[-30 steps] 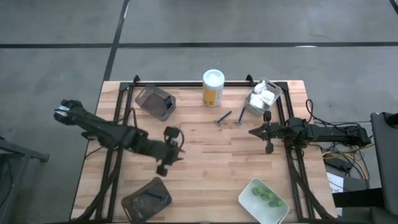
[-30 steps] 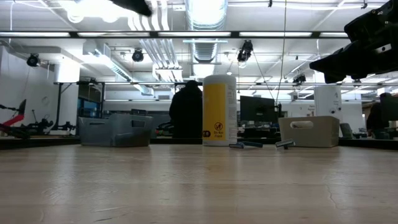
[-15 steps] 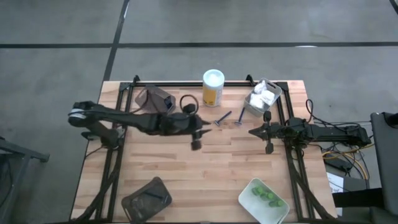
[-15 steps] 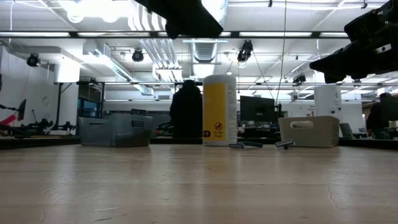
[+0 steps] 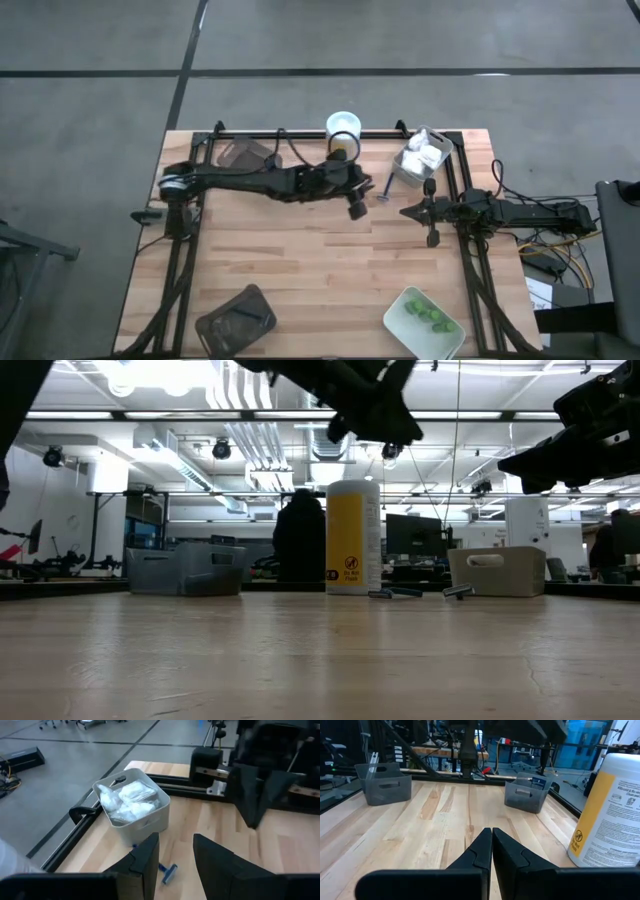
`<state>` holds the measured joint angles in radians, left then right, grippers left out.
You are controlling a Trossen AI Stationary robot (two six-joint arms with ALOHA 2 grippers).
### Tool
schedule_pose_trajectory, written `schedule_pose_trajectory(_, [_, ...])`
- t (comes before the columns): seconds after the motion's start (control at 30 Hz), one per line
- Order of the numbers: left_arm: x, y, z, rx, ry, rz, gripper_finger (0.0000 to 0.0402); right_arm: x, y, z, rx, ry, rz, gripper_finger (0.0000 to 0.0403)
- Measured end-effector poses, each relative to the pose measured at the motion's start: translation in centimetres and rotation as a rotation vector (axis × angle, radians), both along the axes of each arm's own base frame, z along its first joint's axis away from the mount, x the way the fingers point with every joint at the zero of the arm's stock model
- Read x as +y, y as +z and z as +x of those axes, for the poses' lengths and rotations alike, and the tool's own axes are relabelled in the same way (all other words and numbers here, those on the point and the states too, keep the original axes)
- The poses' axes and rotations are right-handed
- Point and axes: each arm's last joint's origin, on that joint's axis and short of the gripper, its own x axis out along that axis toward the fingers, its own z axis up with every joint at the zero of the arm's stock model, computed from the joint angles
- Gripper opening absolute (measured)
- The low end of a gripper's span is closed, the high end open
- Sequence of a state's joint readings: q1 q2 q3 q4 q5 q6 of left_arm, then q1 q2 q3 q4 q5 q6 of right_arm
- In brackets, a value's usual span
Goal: Pick & Place Travel size toiletries
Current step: Put the blue razor into the bottom black bin
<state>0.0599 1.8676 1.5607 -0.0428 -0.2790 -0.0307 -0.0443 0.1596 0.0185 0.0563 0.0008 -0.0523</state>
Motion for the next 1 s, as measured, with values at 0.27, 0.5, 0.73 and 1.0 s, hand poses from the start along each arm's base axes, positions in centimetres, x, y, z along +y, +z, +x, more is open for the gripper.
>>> schedule_pose_trajectory(0.27, [2.3, -0.3, 2.3, -0.009, 0.046, 0.006, 0.0126, 0.0, 0.0, 0.0, 0.0, 0.0, 0.0, 0.0008])
schedule_pose_trajectory(0.5, [4.9, -2.8, 1.7, 0.084, 0.132, -0.062, 0.0126, 0.0, 0.0, 0.0, 0.0, 0.0, 0.0, 0.0008])
schedule_pose_trajectory(0.73, [5.9, -5.3, 1.0, 0.079, 0.223, -0.207, 0.0126, 0.0, 0.0, 0.0, 0.0, 0.0, 0.0, 0.0008])
schedule_pose_trajectory(1.0, [5.8, -7.3, 0.6, 0.133, 0.214, -0.197, 0.0127, 0.0, 0.0, 0.0, 0.0, 0.0, 0.0, 0.0008])
